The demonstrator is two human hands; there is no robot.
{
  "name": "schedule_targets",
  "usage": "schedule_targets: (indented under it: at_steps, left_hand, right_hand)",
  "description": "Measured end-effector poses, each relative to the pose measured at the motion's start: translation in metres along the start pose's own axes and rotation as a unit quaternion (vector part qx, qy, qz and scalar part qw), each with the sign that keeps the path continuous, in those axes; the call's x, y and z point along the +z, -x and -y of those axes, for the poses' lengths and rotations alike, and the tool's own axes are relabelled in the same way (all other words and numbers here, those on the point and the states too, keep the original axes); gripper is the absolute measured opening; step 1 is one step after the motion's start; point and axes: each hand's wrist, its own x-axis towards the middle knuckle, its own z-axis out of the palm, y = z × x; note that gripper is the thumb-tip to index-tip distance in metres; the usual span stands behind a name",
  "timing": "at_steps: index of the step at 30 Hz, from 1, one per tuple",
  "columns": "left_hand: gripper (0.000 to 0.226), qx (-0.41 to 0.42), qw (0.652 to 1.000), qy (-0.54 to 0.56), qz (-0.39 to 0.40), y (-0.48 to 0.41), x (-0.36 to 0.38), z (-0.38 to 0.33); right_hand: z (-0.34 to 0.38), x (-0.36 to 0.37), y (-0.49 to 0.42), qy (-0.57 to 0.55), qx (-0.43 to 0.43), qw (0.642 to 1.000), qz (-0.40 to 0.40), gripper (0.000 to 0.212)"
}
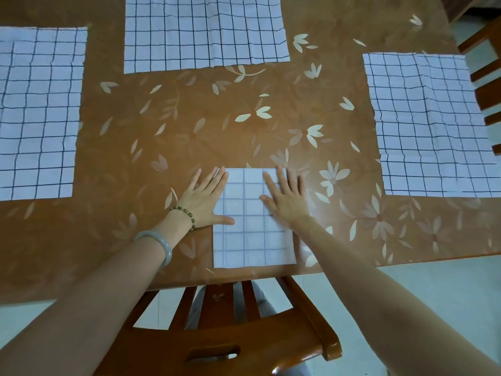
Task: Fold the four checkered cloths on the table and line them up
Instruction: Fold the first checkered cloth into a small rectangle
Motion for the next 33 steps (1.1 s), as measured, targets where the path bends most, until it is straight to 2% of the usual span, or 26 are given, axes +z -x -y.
schedule_targets:
  at_steps: [4, 7, 9, 11, 14, 16, 19, 22, 25, 26, 28, 31, 33]
  left_hand:
    - [0.122, -0.013, 1.0, 0.004, -0.008, 0.001, 0.0, -0.003]
    - [0.121, -0.007, 0.999, 0.031, -0.006, 0.004, -0.001, -0.002]
    - [0.118, -0.017, 0.995, 0.097, -0.023, 0.013, -0.002, -0.001]
    - [0.109, -0.061, 0.977, 0.198, -0.054, 0.026, -0.002, -0.006]
    - [0.069, -0.168, 0.925, 0.317, -0.128, 0.043, 0.003, -0.02]
    - [0.051, -0.227, 0.88, 0.39, -0.149, 0.047, 0.003, -0.032]
    - [0.051, -0.298, 0.795, 0.515, -0.118, 0.044, -0.008, -0.047]
    - [0.051, -0.34, 0.725, 0.593, -0.079, 0.034, -0.021, -0.053]
    - [0.025, -0.323, 0.661, 0.676, -0.03, 0.026, -0.026, -0.047]
    - [0.022, -0.311, 0.657, 0.686, -0.004, 0.026, -0.027, -0.044]
    - [0.025, -0.286, 0.679, 0.675, 0.032, 0.026, -0.026, -0.04]
    - [0.022, -0.236, 0.722, 0.65, -0.015, 0.032, -0.03, -0.041]
    - [0.022, -0.202, 0.731, 0.65, -0.048, 0.037, -0.034, -0.041]
  right_hand:
    - [-0.018, -0.005, 0.006, -0.007, 0.029, 0.999, 0.015, 0.072]
    - [-0.01, -0.017, 0.007, -0.056, 0.058, 0.997, -0.006, 0.075]
    - [-0.005, -0.025, 0.012, -0.095, 0.047, 0.994, -0.038, 0.069]
    - [-0.001, -0.028, 0.02, -0.113, 0.01, 0.99, -0.09, 0.054]
    - [0.01, -0.018, 0.033, -0.122, -0.03, 0.985, -0.122, 0.032]
    - [0.016, -0.009, 0.04, -0.137, -0.028, 0.985, -0.101, 0.031]
    - [0.019, -0.004, 0.044, -0.172, -0.006, 0.981, -0.089, 0.029]
    - [0.02, -0.003, 0.043, -0.188, 0.002, 0.978, -0.094, 0.028]
    - [0.019, 0.0, 0.043, -0.197, 0.005, 0.976, -0.098, 0.028]
    - [0.018, 0.0, 0.043, -0.199, 0.007, 0.975, -0.096, 0.029]
    - [0.018, -0.002, 0.044, -0.222, 0.017, 0.97, -0.094, 0.032]
    - [0.018, -0.014, 0.043, -0.346, 0.105, 0.931, -0.04, 0.048]
    - [0.015, -0.021, 0.041, -0.415, 0.16, 0.895, -0.032, 0.055]
